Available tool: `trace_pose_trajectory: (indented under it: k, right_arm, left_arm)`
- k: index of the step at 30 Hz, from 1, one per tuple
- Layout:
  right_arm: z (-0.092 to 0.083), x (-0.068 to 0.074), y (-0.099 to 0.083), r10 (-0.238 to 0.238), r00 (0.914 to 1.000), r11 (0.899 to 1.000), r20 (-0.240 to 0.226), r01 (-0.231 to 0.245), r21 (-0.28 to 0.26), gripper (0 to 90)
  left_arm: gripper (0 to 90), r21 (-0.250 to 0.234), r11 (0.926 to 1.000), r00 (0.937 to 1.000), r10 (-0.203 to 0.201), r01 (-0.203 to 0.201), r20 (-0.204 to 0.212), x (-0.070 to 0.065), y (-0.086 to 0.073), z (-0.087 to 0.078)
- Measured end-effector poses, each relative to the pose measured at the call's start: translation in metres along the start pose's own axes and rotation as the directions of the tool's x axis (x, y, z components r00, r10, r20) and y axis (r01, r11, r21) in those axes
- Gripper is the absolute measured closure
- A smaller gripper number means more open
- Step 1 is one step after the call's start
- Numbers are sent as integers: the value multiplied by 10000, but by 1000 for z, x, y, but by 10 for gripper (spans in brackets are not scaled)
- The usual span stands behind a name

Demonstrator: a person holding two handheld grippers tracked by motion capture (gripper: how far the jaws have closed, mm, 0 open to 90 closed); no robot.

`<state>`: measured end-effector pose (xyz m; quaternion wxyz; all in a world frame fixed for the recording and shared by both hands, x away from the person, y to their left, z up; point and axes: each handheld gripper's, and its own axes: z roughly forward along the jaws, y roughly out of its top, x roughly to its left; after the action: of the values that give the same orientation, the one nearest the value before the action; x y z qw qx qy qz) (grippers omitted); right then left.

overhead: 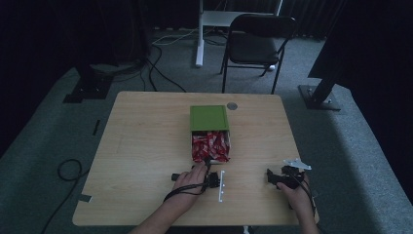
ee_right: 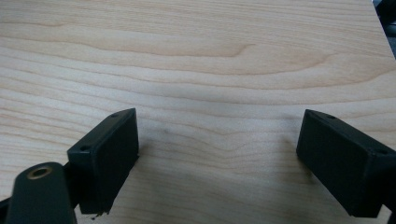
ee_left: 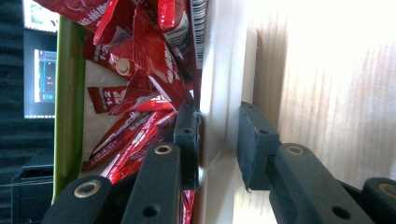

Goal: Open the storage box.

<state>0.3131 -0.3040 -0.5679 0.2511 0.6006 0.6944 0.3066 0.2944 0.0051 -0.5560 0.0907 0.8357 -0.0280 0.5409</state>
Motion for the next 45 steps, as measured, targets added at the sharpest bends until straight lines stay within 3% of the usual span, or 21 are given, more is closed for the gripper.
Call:
trace_pose_trajectory:
  k: [18,26,38,44,45]
  right_arm:
    - [0,0,0,-1,10000,10000,-1,1,0,124]
    - [0,0,0,-5,10000,10000,1,5,-1,124]
    - [0,0,0,-8,10000,10000,3,8,3,124]
    - [0,0,0,-8,10000,10000,4,8,2,124]
    - [0,0,0,-10,10000,10000,4,10,2,124]
  left_arm:
    - [726,-189,9998,10000,68,-67,38,-11,4,-21]
    - [727,-80,9999,9995,91,-89,308,-15,3,-27]
    - [726,-219,9996,9996,177,-172,227,-20,2,-34]
    - [686,-459,9988,9990,-122,141,425,-19,2,-36]
    - [669,-499,9982,9975,-288,320,644,-17,1,-38]
